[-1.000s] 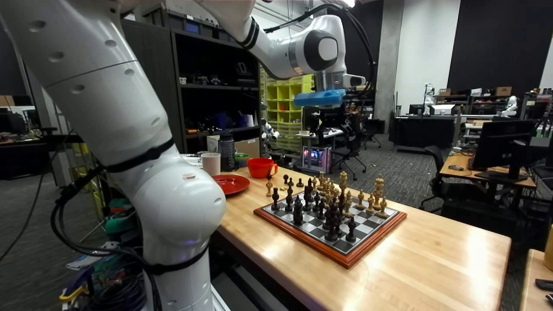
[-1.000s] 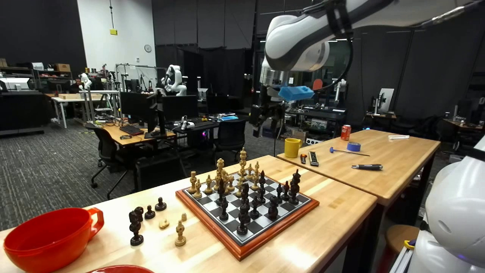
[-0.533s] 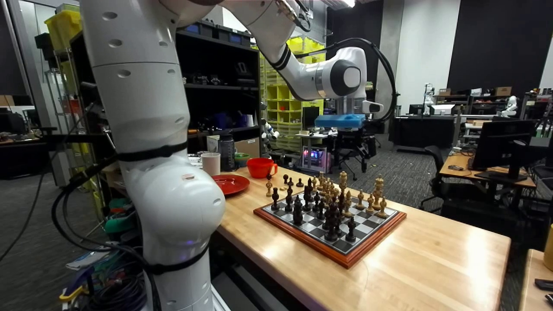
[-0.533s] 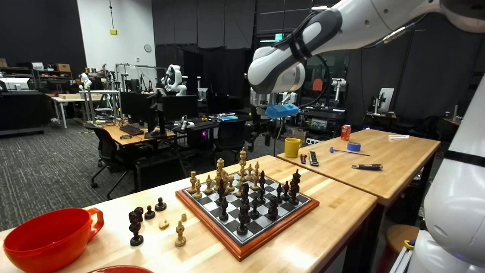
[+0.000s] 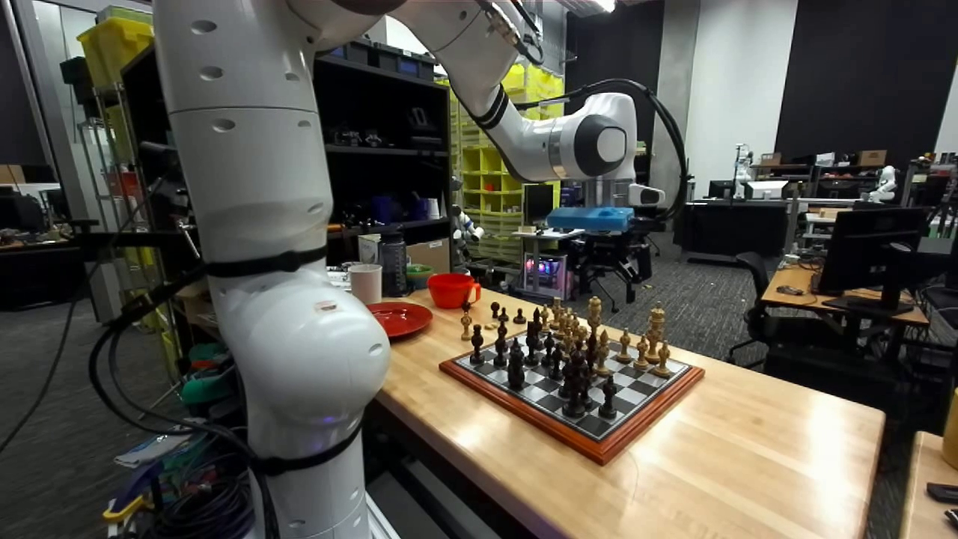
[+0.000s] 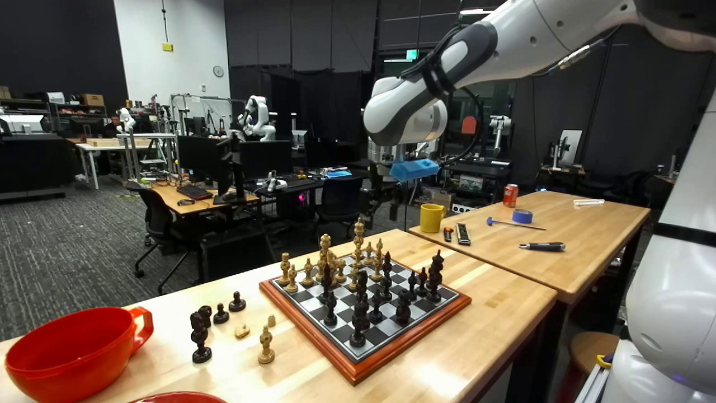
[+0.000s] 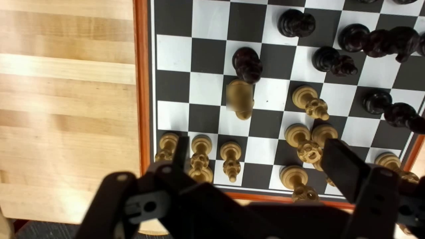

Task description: Move one of the black pieces on the chess board

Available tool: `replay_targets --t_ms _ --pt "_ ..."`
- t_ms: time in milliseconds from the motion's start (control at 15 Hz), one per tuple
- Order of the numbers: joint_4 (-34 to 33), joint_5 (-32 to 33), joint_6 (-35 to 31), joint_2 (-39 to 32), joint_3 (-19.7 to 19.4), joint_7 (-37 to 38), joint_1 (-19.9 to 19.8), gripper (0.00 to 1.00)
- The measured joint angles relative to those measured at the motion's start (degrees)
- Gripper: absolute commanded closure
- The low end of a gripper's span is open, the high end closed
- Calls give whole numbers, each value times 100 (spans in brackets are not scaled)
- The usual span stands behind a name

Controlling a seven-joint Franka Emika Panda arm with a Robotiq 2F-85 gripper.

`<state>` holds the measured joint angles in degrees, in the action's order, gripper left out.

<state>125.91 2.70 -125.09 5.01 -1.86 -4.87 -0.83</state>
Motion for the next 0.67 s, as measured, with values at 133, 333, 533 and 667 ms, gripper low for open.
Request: replay_targets --t_ms 133,333,533,667 --pt "0 8 9 -15 3 19 0 0" --pt "5 41 49 -38 34 85 4 0" --pt "31 76 126 -33 87 219 25 0" --pt "79 88 128 -33 105 296 26 0"
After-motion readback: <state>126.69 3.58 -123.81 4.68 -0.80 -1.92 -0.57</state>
